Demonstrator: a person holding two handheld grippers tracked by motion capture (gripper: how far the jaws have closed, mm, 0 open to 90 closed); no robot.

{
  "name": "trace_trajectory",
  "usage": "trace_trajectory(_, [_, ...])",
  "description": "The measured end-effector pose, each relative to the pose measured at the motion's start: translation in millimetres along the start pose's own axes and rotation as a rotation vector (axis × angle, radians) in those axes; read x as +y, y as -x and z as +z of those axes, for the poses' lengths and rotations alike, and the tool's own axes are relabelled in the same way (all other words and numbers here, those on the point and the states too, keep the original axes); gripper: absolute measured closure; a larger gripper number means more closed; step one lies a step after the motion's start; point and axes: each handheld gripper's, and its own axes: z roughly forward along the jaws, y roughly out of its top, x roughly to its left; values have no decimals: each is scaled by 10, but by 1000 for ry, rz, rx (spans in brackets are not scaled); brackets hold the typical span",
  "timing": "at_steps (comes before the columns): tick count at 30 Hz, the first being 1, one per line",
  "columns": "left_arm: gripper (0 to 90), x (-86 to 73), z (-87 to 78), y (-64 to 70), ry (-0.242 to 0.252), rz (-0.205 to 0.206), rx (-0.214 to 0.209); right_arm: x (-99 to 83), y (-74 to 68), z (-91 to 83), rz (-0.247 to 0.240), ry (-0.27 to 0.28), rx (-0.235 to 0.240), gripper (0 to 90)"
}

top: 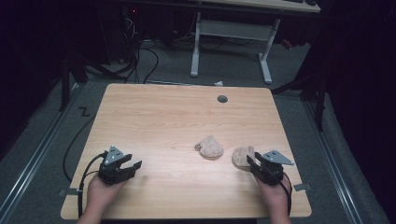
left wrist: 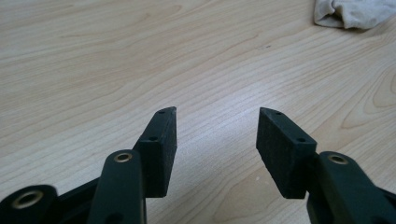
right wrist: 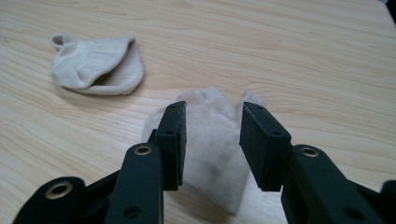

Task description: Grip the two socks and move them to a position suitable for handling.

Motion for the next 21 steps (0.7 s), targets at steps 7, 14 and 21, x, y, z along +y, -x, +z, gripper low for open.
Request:
trace_trajectory(7, [474, 2, 10, 1, 5, -3, 4, -2, -44, 30, -40, -23, 19, 610])
trace_trajectory(14, [448, 18, 40, 28, -1, -6, -17, 38, 39, 24, -44, -55, 62, 643])
trace_trajectory(21, [408, 49, -4, 128, -25, 51, -9, 90, 63, 18, -30, -32, 87, 553])
